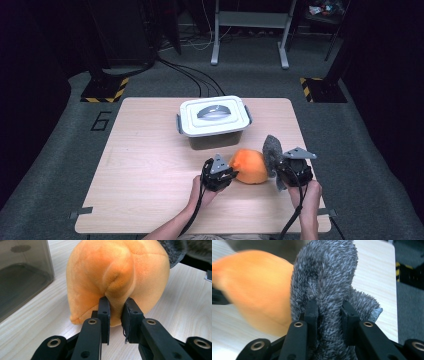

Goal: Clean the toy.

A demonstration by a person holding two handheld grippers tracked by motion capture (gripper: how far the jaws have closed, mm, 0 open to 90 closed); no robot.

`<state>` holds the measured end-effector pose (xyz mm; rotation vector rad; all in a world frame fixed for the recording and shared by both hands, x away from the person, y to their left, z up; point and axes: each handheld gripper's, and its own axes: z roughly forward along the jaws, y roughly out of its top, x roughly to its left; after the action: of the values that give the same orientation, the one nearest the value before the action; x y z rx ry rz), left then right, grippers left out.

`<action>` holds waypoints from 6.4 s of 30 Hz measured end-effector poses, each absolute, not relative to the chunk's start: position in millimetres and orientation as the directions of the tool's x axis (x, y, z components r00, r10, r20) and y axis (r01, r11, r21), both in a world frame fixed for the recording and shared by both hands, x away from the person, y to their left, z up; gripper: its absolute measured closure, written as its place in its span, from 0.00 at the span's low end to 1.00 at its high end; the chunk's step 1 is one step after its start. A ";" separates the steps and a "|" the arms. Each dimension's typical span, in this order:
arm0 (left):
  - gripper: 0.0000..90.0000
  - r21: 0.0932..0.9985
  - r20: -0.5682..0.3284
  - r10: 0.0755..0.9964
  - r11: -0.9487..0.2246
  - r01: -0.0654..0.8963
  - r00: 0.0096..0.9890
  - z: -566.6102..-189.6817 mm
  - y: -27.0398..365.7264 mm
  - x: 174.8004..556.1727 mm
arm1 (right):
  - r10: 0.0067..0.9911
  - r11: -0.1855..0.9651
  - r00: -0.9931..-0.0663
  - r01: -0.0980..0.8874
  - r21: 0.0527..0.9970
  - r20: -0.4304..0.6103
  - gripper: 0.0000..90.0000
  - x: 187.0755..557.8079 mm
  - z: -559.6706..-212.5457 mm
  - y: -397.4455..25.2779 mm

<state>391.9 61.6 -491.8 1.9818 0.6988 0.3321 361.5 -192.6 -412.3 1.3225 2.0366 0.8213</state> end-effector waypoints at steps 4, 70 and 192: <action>0.86 0.865 -0.058 0.596 -0.370 0.338 0.801 -491.4 62.8 392.5 | 0.914 0.349 -0.381 0.555 0.755 -0.142 0.79 354.4 -408.3 -181.2; 0.83 0.859 -0.144 0.615 -0.311 0.407 0.775 -487.6 61.4 387.5 | 0.835 0.449 -0.525 0.480 0.753 -0.164 0.79 371.6 -404.5 -128.5; 0.82 0.864 -0.119 0.618 -0.321 0.387 0.778 -491.8 60.4 391.8 | 0.949 0.276 -0.310 0.713 0.644 -0.063 0.79 396.5 -463.6 -199.0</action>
<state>391.8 60.4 -491.8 1.9518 0.7577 0.2845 396.5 -199.0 -463.6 1.4950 2.1131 0.7193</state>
